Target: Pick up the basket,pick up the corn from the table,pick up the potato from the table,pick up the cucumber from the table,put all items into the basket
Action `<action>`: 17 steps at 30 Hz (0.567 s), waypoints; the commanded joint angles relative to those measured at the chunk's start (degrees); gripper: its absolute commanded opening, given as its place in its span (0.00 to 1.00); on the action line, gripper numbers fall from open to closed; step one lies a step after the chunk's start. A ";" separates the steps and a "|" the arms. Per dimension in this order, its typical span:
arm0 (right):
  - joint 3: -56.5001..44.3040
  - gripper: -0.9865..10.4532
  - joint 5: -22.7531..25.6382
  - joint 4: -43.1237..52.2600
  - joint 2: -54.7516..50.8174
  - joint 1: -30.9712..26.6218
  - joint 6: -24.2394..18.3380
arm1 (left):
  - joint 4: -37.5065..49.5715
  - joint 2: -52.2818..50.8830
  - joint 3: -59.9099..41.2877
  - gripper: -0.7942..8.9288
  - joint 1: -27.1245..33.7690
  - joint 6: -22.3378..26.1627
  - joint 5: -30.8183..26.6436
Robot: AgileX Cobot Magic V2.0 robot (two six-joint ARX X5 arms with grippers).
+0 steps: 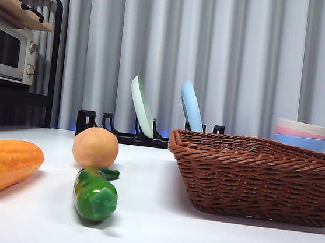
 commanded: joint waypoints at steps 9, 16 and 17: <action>15.12 0.08 -2.05 0.26 18.58 0.02 -10.62 | 0.02 17.57 15.08 0.08 0.15 9.18 0.28; 27.10 0.08 -9.73 -6.32 32.61 0.02 -15.56 | -5.38 31.65 26.60 0.08 0.15 11.69 5.46; 29.27 0.08 -11.21 -8.85 34.97 0.02 -17.33 | -6.88 33.79 28.30 0.08 0.15 11.72 6.84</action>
